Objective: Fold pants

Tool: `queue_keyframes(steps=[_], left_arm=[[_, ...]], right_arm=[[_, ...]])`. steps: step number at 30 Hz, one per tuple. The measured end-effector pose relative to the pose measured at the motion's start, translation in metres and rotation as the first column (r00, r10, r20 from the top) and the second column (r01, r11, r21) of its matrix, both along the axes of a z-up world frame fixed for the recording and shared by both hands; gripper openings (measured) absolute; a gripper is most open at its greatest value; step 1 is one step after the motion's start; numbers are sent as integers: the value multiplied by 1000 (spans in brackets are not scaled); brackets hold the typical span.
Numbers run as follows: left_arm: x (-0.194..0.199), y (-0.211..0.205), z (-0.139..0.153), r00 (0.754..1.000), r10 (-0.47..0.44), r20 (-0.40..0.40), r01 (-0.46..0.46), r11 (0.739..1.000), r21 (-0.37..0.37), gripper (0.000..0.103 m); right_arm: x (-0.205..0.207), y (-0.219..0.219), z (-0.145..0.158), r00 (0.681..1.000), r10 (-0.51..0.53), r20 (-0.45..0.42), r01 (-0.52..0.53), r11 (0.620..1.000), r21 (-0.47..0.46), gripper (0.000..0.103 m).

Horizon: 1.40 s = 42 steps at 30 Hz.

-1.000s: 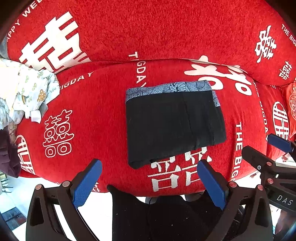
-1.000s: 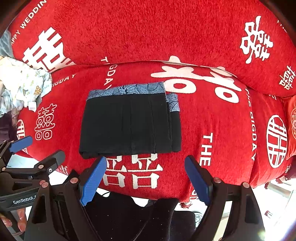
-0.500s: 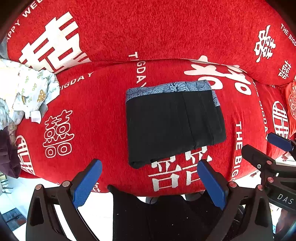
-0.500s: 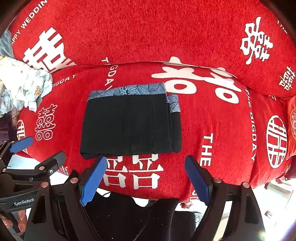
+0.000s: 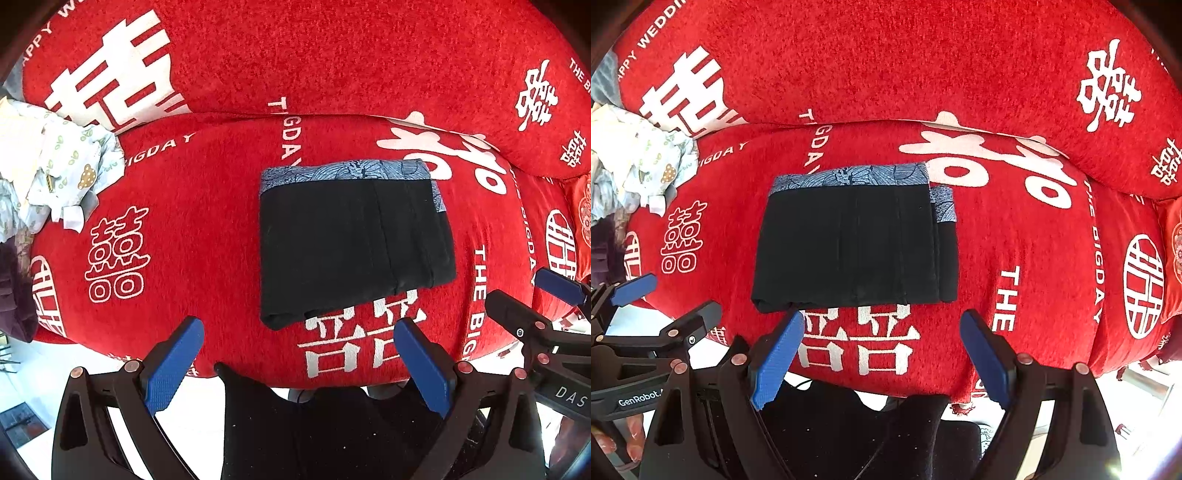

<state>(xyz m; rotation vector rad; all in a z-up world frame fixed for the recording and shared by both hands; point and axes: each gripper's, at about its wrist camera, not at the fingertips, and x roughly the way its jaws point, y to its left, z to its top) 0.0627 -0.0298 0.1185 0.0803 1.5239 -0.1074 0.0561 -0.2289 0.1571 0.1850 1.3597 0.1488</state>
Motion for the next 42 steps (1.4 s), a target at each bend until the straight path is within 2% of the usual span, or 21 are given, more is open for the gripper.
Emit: queue_keyframes(steps=[18, 35, 42], left_arm=[[-9, 15, -1, 998, 26, 57, -29, 999, 42, 103], [-6, 16, 1, 995, 51, 86, -53, 999, 14, 103], [-5, 10, 2, 995, 11, 97, -10, 1000, -15, 103]], right_arm=[[1, 6, -12, 999, 29, -24, -29, 1000, -9, 89], [6, 4, -11, 999, 30, -24, -30, 999, -19, 89], [8, 4, -11, 999, 32, -25, -33, 999, -24, 89]])
